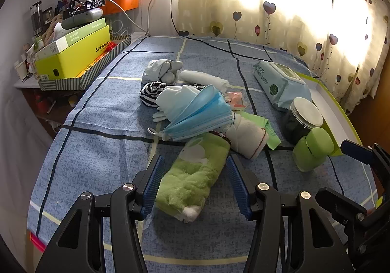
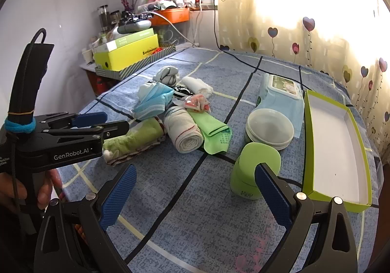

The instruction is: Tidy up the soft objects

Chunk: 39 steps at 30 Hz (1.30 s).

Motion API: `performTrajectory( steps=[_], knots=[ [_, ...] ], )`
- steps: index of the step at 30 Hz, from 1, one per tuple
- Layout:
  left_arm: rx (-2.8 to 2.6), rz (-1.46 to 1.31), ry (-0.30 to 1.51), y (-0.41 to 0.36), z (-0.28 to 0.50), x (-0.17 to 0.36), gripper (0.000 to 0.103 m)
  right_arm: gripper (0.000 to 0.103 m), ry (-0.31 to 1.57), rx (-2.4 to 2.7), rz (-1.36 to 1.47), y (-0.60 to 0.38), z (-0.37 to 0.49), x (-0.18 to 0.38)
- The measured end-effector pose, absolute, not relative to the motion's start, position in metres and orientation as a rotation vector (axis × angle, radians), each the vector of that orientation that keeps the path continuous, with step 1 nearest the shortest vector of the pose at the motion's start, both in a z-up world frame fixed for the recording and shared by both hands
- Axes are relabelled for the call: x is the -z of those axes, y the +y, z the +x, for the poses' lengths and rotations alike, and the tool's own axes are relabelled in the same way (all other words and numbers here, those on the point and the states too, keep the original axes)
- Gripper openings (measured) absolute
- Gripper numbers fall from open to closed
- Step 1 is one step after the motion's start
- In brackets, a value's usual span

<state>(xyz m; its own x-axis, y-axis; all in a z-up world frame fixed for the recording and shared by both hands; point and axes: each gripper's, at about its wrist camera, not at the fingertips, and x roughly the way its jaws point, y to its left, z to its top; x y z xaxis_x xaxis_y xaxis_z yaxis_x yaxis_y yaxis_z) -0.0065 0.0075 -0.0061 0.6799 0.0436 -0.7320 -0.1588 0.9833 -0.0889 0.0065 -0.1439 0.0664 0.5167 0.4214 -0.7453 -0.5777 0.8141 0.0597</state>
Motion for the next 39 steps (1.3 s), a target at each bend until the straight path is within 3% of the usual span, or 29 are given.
performTrajectory(
  steps=[39],
  knots=[
    [-0.128, -0.168, 0.805, 0.026, 0.008, 0.01, 0.055, 0.099, 0.843, -0.642, -0.22, -0.125, 0.029, -0.067]
  ],
)
